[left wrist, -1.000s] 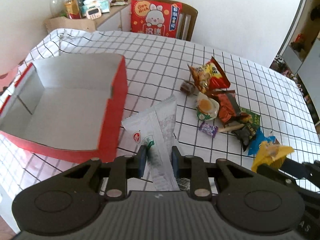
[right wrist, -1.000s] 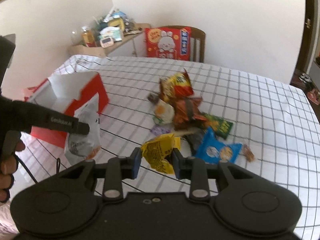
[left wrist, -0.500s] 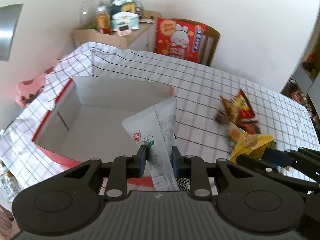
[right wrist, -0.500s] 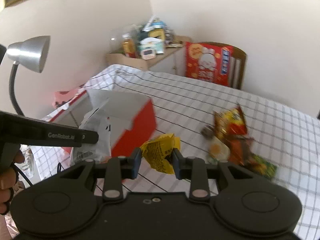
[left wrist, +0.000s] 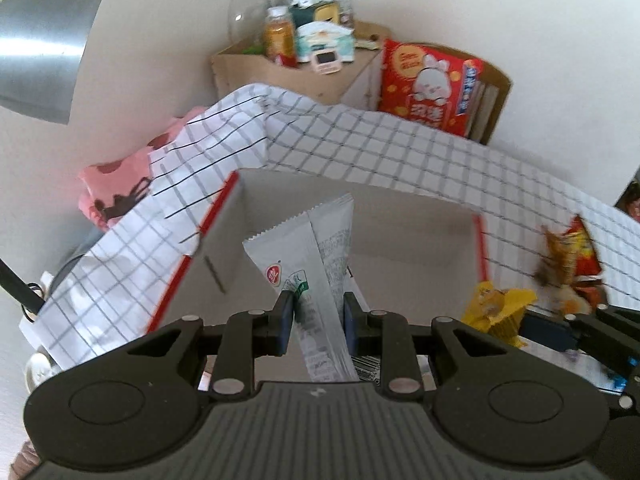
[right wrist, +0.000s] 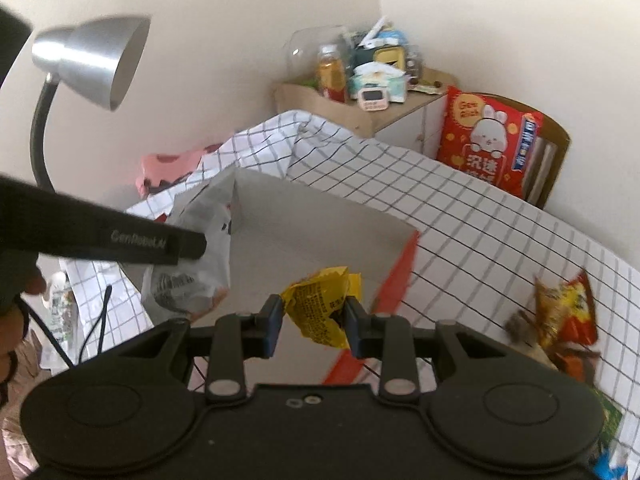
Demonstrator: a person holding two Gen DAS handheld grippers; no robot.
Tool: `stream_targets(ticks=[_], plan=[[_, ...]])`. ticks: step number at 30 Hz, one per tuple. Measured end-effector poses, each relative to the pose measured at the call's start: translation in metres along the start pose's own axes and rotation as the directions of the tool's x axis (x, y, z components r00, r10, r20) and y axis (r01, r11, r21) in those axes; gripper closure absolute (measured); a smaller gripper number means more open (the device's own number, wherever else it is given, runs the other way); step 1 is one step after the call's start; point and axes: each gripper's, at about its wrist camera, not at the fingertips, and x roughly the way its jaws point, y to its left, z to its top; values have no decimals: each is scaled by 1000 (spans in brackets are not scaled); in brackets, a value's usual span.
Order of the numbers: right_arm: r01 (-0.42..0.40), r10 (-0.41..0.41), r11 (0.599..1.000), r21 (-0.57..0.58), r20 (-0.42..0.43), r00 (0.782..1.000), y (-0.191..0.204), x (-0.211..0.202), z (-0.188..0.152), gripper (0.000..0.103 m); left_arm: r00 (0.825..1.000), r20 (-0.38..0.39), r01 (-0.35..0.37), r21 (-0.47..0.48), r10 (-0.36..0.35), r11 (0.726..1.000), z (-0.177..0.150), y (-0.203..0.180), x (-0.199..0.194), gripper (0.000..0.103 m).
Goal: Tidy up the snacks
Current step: 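Carry the white bar and yellow packet into the red box with both grippers, then open both grippers to drop the snacks and withdraw toward the pile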
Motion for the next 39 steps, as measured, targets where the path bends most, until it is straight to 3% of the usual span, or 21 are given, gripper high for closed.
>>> stream_targets(ticks=[4,16,28,30,32,39], plan=[[7,-7,1000,-12,-42,999,11,23,1,71,999,-44,-23,-4,23,1000,5,16,28,78],[46,-44,999,12,-163,986,20,77,-9,70,987,-161,3,42,4,999,-9,27,95,78],[81,-76,997,15,-202,976,23,85,-14,61,984,-168,73,78,-59,994,-20,22,103,76],[82,-75,996,31,-196,978,22,82,-14,57,987,-141,86,84,-74,993,-20,23,98,69],[84,-74,995,46,-190,979,20,78,-13,54,989,-116,99,77,-90,992,-19,27,93,51],[79,-69,994,74,-137,988,19,52,-10,34,990,-63,127,64,-123,990,-16,35,74,42]])
